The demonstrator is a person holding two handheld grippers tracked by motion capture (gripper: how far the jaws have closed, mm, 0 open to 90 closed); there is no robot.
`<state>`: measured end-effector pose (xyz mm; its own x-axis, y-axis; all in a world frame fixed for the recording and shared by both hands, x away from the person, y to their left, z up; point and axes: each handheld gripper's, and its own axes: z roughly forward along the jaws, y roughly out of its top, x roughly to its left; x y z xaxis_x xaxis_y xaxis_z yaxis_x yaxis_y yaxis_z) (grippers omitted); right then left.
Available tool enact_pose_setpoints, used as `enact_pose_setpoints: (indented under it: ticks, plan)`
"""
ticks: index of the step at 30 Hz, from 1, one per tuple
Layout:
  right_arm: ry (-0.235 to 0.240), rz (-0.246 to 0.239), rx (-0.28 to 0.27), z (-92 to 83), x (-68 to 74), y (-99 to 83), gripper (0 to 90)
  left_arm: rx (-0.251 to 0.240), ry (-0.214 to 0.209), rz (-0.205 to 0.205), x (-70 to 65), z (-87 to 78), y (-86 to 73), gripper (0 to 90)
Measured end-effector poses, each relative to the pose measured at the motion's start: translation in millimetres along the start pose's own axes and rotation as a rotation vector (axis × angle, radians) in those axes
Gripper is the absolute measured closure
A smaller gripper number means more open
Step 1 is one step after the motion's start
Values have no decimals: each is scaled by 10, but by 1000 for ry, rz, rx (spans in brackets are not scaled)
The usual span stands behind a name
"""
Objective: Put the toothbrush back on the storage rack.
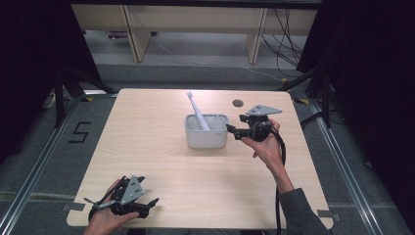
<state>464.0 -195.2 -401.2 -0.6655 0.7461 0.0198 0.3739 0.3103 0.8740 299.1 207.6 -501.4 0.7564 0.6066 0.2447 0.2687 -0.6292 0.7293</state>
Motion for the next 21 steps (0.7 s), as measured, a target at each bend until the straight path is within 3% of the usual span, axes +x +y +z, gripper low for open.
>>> enact_pose_setpoints:
  ticks: [4,5,8,10,14,15,17,19,21]
  plan:
    - [-6,6,-8,-41,-15,-34,336,-2,0,-3,-1,1,-2,153]
    - [-15,-11,-6,-53,-32,-38,335,-4,2,-3,0,1,-1,152]
    - [-6,20,-2,-80,-22,-59,334,1,-4,-1,3,-3,0,153]
    - [-17,12,2,-108,-35,-67,328,-2,0,-2,2,1,-1,152]
    - [-19,1,0,-141,-55,-91,289,-1,-2,-3,3,-2,1,153]
    - [-17,18,12,-151,-42,-100,277,-2,-1,-4,3,-1,1,153]
    - [-10,-2,1,-146,-54,-118,271,0,-2,-2,3,-2,0,153]
    - [-19,28,20,-178,-39,-138,250,-1,-2,-3,3,-2,1,153]
    - [-15,14,16,-174,-57,-168,224,-4,5,-4,0,1,0,153]
